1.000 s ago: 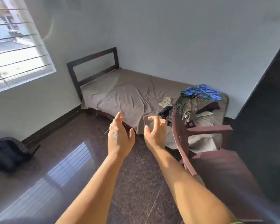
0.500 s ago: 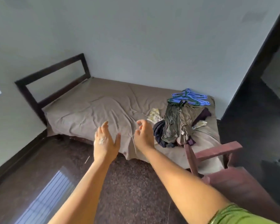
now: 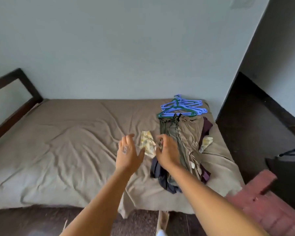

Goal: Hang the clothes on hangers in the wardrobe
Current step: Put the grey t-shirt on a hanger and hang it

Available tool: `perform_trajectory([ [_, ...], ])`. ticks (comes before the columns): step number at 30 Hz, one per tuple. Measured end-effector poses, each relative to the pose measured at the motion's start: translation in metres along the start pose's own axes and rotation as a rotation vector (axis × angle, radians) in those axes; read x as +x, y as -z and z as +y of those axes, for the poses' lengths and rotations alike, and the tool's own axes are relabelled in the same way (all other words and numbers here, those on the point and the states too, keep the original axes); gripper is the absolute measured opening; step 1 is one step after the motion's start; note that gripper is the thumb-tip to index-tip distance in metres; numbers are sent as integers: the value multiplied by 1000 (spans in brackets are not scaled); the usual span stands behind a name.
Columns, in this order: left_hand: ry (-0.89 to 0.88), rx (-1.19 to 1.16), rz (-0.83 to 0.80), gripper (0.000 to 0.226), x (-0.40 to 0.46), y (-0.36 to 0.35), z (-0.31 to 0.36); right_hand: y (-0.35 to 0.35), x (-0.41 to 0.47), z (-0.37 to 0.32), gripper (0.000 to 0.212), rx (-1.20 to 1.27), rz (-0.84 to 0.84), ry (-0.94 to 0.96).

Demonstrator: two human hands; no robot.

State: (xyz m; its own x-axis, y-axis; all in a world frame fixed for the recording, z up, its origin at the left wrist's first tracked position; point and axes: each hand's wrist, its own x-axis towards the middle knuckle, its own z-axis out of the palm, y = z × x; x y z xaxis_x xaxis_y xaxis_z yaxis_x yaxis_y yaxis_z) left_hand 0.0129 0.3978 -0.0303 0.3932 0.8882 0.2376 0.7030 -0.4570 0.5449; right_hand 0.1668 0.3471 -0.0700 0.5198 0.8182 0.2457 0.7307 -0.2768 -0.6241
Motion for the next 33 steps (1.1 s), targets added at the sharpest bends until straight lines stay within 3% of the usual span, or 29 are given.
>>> perform_trajectory([
  [6, 54, -11, -235, 62, 145, -98, -15, -63, 151, 76, 35, -193, -195, -93],
  [11, -226, 250, -366, 67, 260, -155, -37, -107, 271, 121, 38, -223, -324, -179],
  [15, -76, 159, -377, 70, 349, -222, -62, -166, 362, 163, 40, -243, -363, -194],
  [18, -64, 129, -389, 71, 397, -282, -82, -215, 419, 201, 43, -279, -378, -231],
  [27, -102, 121, -354, 74, 460, -387, -148, -328, 503, 316, 41, -561, -556, -113],
  [33, -56, 54, -387, 73, 464, -401, -169, -339, 508, 326, 34, -864, -605, 83],
])
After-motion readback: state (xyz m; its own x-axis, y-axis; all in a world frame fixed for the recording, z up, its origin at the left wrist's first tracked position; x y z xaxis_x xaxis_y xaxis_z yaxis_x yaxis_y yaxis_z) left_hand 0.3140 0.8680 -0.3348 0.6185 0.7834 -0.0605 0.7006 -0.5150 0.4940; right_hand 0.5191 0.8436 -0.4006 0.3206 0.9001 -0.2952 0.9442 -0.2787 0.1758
